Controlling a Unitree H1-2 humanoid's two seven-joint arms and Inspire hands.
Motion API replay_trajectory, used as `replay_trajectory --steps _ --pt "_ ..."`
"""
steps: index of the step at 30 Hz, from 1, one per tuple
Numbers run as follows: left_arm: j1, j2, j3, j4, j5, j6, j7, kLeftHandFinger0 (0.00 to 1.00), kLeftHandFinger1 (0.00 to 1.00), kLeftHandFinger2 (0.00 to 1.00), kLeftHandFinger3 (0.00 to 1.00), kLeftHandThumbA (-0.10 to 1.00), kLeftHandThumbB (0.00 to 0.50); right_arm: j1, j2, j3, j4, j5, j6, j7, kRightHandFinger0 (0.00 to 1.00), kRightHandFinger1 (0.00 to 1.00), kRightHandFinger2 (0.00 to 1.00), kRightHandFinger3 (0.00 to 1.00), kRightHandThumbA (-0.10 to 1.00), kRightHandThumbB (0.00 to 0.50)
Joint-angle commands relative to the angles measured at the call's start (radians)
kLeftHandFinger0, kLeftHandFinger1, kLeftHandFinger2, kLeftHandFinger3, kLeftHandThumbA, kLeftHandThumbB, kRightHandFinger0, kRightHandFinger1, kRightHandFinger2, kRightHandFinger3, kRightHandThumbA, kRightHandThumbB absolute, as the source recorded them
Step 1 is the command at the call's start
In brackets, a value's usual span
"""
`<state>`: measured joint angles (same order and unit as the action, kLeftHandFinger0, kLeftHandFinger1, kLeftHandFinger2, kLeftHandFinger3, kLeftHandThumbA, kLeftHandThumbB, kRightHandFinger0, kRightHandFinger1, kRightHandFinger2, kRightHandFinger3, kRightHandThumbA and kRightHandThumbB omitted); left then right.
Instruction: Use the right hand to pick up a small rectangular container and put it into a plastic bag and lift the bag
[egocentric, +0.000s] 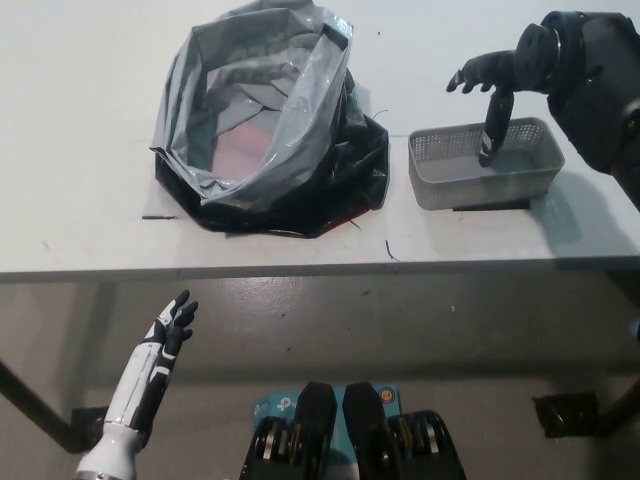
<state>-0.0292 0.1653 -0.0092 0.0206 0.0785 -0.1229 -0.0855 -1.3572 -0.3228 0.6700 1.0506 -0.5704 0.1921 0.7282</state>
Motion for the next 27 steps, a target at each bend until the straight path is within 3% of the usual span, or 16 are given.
replay_trajectory --steps 1,3,13,27 --pt "-0.019 0.020 -0.003 -0.013 0.008 -0.043 -0.006 1.00 1.00 1.00 1.00 1.00 0.271 -0.064 0.001 0.004 0.014 -0.025 -0.077 -0.014 1.00 1.00 1.00 1.00 1.00 0.500" --pt "-0.014 0.018 -0.004 -0.016 0.010 -0.046 -0.004 1.00 1.00 1.00 1.00 1.00 0.251 -0.060 0.005 0.001 0.017 -0.022 -0.073 -0.009 1.00 1.00 1.00 1.00 1.00 0.500" --pt "-0.005 0.017 -0.003 -0.022 0.005 -0.049 -0.005 1.00 1.00 1.00 1.00 1.00 0.289 -0.046 0.053 0.009 0.102 -0.039 -0.105 -0.072 1.00 1.00 1.00 1.00 1.00 0.500" --pt "-0.013 0.018 -0.009 -0.033 0.025 -0.051 -0.001 1.00 1.00 1.00 1.00 1.00 0.265 -0.059 0.118 0.014 0.251 -0.064 -0.122 -0.166 1.00 1.00 1.00 1.00 1.00 0.500"
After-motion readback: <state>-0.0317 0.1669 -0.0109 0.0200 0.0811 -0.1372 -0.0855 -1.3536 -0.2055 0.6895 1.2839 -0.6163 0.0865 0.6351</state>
